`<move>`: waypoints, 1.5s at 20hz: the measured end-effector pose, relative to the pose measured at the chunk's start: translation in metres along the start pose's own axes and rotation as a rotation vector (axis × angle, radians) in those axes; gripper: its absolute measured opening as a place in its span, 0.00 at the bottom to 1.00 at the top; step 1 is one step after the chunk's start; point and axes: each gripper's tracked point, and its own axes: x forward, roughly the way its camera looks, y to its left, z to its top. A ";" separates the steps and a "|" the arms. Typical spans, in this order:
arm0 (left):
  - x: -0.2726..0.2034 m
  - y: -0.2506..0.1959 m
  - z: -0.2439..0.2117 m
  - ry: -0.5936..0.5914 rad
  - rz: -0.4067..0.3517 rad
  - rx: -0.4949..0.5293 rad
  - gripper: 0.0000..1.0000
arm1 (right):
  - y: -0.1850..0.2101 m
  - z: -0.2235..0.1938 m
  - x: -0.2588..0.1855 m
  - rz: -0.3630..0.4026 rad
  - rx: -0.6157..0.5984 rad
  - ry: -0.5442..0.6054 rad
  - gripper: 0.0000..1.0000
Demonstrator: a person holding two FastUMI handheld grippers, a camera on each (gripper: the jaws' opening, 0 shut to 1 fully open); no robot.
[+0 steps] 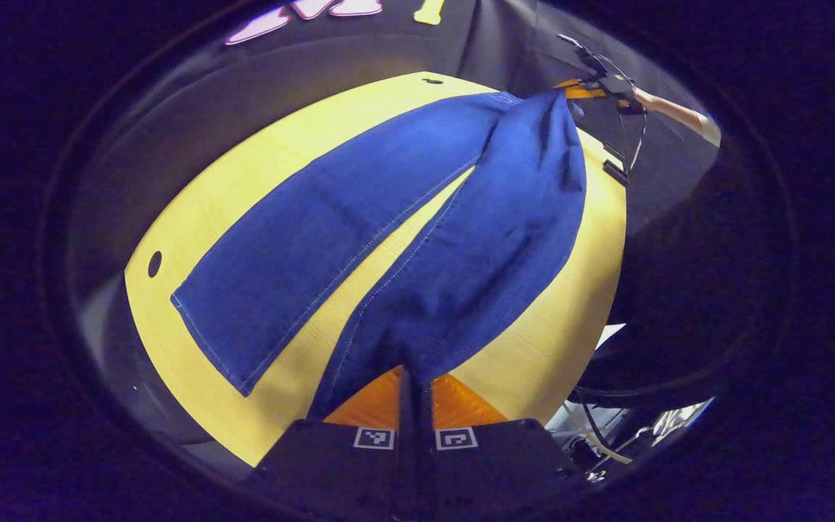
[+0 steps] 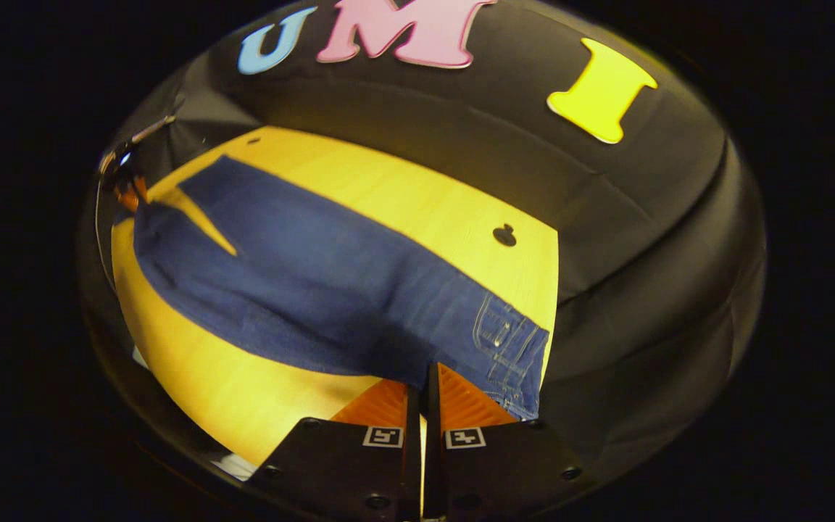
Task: Grasp the waist and the cuffs of the jeans and fold them to make the two legs overlap; first hold the waist and fold one-third of the jeans toward the cuffs, then hold the cuffs and fold the remaining one-third in the same direction to finish folding.
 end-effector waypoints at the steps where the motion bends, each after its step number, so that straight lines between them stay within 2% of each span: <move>1: -0.005 0.003 0.008 -0.001 -0.034 -0.045 0.06 | -0.002 0.013 0.000 0.009 0.071 -0.002 0.06; 2: -0.008 0.008 0.017 0.000 -0.060 -0.078 0.06 | -0.005 0.023 0.004 0.016 0.135 0.007 0.06; 4: -0.007 0.033 0.035 -0.004 -0.100 -0.151 0.06 | -0.014 0.042 0.020 0.022 0.182 0.007 0.06; 7: -0.007 0.061 0.062 0.000 -0.182 -0.316 0.06 | -0.027 0.064 0.052 0.031 0.277 0.036 0.06; 9: 0.000 0.080 0.067 0.040 -0.215 -0.395 0.06 | -0.039 0.077 0.078 0.032 0.333 0.041 0.06; 10: 0.003 0.088 0.067 0.069 -0.222 -0.403 0.06 | -0.043 0.080 0.090 0.035 0.367 0.055 0.06; 14: 0.021 0.109 0.057 0.242 -0.252 -0.301 0.07 | -0.044 0.089 0.135 0.045 0.463 0.105 0.06; 18: 0.030 0.158 0.073 0.323 -0.170 -0.138 0.08 | -0.039 0.080 0.165 0.029 0.444 0.149 0.06; 21: 0.027 0.183 0.082 0.371 -0.150 -0.051 0.08 | -0.034 0.084 0.167 0.026 0.451 0.161 0.06; 23: 0.038 0.209 0.086 0.359 -0.072 -0.007 0.12 | -0.036 0.083 0.174 0.024 0.464 0.161 0.06; 24: 0.041 0.225 0.093 0.336 -0.018 0.014 0.27 | -0.037 0.083 0.179 0.022 0.460 0.159 0.06; 25: 0.051 0.245 0.099 0.281 0.066 0.039 0.38 | -0.037 0.081 0.183 0.016 0.450 0.156 0.06; 27: 0.048 0.253 0.116 0.180 0.124 0.027 0.51 | -0.037 0.081 0.188 0.006 0.432 0.142 0.08; 28: 0.044 0.251 0.124 0.131 0.141 0.015 0.73 | -0.038 0.081 0.190 0.000 0.431 0.138 0.12; 29: 0.040 0.251 0.129 0.081 0.166 0.000 0.75 | -0.039 0.083 0.191 -0.003 0.435 0.127 0.12; 30: 0.033 0.249 0.139 0.008 0.199 -0.020 0.80 | -0.042 0.088 0.188 -0.007 0.438 0.110 0.17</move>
